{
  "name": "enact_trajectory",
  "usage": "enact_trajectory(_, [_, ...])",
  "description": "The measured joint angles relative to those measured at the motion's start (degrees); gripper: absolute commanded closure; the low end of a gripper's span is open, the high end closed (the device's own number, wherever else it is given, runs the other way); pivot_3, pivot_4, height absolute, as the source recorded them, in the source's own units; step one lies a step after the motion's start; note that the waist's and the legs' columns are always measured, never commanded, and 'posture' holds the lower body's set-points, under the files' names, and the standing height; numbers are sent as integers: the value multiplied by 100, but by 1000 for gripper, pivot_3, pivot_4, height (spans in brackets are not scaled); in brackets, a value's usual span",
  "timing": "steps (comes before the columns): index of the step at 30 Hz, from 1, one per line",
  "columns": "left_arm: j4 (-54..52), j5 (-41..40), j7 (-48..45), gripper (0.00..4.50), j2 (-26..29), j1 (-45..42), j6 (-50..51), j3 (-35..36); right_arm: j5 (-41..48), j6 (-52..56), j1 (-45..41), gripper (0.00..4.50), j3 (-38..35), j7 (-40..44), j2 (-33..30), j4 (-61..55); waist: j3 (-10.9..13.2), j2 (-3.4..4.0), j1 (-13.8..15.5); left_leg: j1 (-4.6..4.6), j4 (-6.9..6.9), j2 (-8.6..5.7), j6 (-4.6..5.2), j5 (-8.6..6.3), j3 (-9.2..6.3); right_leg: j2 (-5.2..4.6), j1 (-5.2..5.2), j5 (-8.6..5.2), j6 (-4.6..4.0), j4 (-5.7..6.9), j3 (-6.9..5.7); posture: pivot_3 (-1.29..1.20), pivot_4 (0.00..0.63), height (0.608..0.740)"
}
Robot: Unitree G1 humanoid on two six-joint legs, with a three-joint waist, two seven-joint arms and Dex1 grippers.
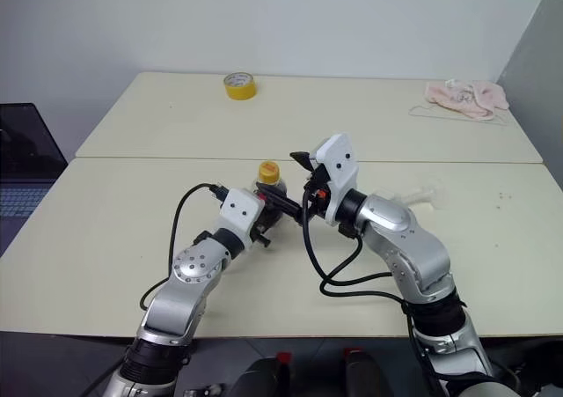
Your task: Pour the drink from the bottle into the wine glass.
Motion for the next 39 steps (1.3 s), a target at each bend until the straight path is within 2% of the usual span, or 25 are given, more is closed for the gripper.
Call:
enact_trajectory(17, [-1, 24, -103, 3324, -3, 19, -94, -97, -12, -6, -144, 0, -11, 72, 261, 356, 0, 0, -3, -2, -1, 0, 1, 0, 0, 0, -2, 0, 0, 1, 0, 0, 150, 740])
enact_trajectory(20, [-1, 22, -105, 3342, -1, 20, -100, -96, -12, -5, -144, 616, -15, 73, 256, 356, 0, 0, -3, -2, -1, 0, 1, -1, 0, 0, -2, 0, 0, 1, 0, 0, 150, 740])
enact_trajectory(27, [-1, 23, -99, 3416, -19, 75, -106, -96, -9, 2, -143, 3066, -1, 117, 223, 345, 0, 0, -3, -2, -1, 0, 1, -1, 0, 0, -3, 0, 0, 1, 0, 0, 150, 740])
enact_trajectory(28, [-1, 23, -97, 3427, -34, 75, -106, -95, -12, 2, -143, 3300, 0, 120, 216, 338, 0, 0, -3, -2, 0, 0, 1, -1, -1, 0, -2, 0, 0, 0, -1, 0, 150, 740])
enact_trajectory(39, [-20, -93, -250, 3601, -16, 63, -78, -58, -233, -246, -143, 3298, 144, 441, -47, 300, 0, 0, -2, -4, 0, 0, 1, -1, 0, 0, -3, 0, 0, 0, -1, 0, 150, 740])
